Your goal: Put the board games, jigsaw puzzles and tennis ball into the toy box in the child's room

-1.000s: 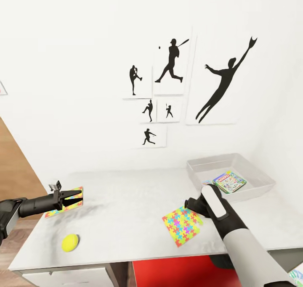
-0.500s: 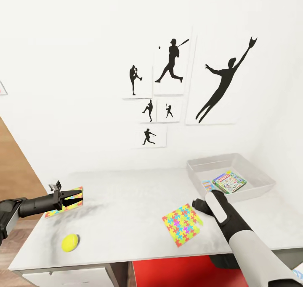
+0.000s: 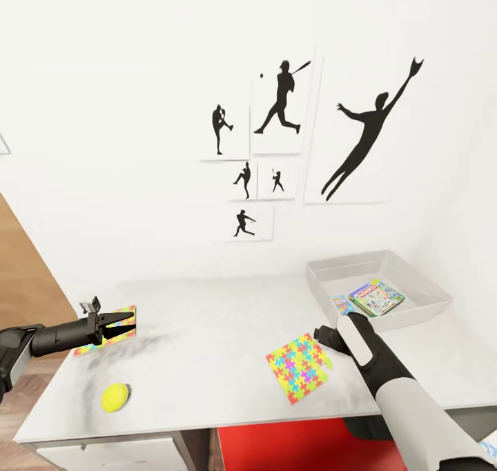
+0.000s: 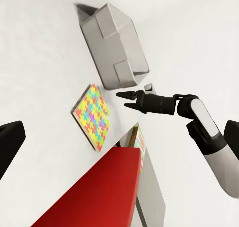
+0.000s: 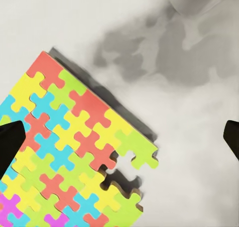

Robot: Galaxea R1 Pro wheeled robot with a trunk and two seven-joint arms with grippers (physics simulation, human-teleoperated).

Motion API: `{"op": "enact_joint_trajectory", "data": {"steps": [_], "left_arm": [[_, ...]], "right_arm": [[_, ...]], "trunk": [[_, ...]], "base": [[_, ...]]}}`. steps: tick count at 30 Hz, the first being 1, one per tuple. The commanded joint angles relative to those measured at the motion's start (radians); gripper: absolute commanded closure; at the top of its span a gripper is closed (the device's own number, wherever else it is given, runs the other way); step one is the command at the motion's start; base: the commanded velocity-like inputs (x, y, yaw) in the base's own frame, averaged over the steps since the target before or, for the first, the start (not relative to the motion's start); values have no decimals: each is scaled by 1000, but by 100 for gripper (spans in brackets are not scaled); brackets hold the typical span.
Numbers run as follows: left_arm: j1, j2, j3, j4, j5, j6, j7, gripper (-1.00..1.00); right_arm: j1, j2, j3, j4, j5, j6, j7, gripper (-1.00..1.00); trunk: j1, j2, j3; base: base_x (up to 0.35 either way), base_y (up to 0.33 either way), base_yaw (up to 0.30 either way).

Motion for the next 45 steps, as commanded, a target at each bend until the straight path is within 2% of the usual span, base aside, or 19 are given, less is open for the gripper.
{"op": "enact_joint_trajectory", "data": {"steps": [1, 17, 38, 45], "left_arm": [[-1, 0, 0, 0, 0, 11, -4, -100], [-1, 1, 0, 0, 0, 11, -4, -100], [-1, 2, 0, 0, 0, 11, -4, -100], [-1, 2, 0, 0, 0, 11, -4, -100]], "right_arm": [[-1, -1, 5, -1, -10, 1, -10, -100], [-5, 6, 4, 3, -6, 0, -10, -100], [-26, -3, 4, 2, -6, 1, -10, -100], [-54, 1, 5, 4, -7, 1, -10, -100]], "trunk": [[1, -2, -4], [1, -2, -30], [1, -2, -65], [1, -2, -76]], "base": [[0, 0, 0], [0, 0, 0], [0, 0, 0], [0, 0, 0]]}}
